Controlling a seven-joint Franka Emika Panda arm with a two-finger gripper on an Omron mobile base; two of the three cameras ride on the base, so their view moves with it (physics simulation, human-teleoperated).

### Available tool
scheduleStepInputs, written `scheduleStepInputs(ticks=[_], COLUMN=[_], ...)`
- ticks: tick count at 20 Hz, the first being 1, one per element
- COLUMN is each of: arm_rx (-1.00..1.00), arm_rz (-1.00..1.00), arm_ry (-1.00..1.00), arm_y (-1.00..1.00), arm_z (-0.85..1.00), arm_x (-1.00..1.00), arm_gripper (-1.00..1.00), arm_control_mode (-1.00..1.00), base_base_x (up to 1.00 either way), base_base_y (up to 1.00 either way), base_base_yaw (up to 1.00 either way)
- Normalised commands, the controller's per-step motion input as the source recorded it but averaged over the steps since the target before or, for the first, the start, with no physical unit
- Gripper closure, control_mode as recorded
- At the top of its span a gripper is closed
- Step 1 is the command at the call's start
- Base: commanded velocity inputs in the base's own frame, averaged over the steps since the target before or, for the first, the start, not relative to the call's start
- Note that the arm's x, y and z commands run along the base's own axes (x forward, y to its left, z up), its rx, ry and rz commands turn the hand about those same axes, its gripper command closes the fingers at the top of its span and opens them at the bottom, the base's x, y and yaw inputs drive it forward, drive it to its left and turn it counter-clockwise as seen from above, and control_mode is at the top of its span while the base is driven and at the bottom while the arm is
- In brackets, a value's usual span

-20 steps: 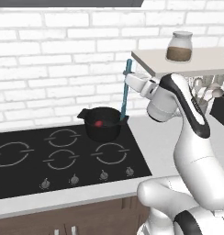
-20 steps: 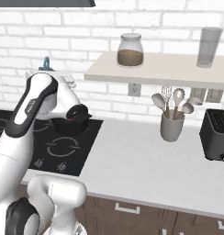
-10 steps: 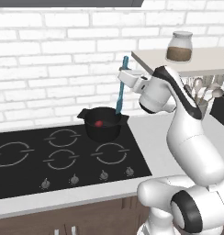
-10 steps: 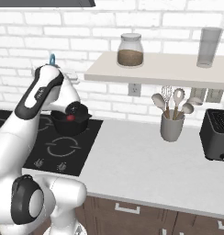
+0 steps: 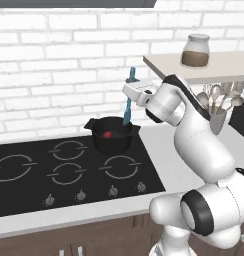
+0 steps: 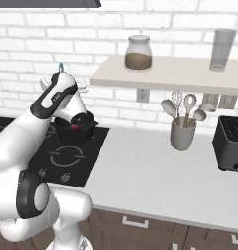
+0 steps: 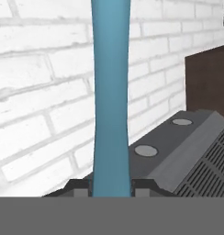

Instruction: Put the tomato and eggplant in the pot. Retrieve the spatula and lightly stir the vegetables in the pot.

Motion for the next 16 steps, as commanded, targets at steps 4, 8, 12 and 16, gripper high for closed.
scheduleStepInputs(ticks=[4,8,12,16], arm_rx=[-0.06,-0.09,-0.07,-0.01], arm_rz=[-0.05,-0.11,-0.1,-0.04], arm_ry=[0.0,0.0,-0.04,0.0], arm_y=[0.18,0.19,0.0,0.18], arm_z=[-0.13,-0.09,-0.09,-0.19], arm_x=[0.26,0.04,0.19,0.13], arm_gripper=[1.0,1.0,1.0,1.0], arm_control_mode=[-1.0,-1.0,-1.0,-1.0], base_base_x=[0.0,0.0,0.0,0.0], base_base_y=[0.0,0.0,0.0,0.0], base_base_yaw=[0.0,0.0,0.0,0.0])
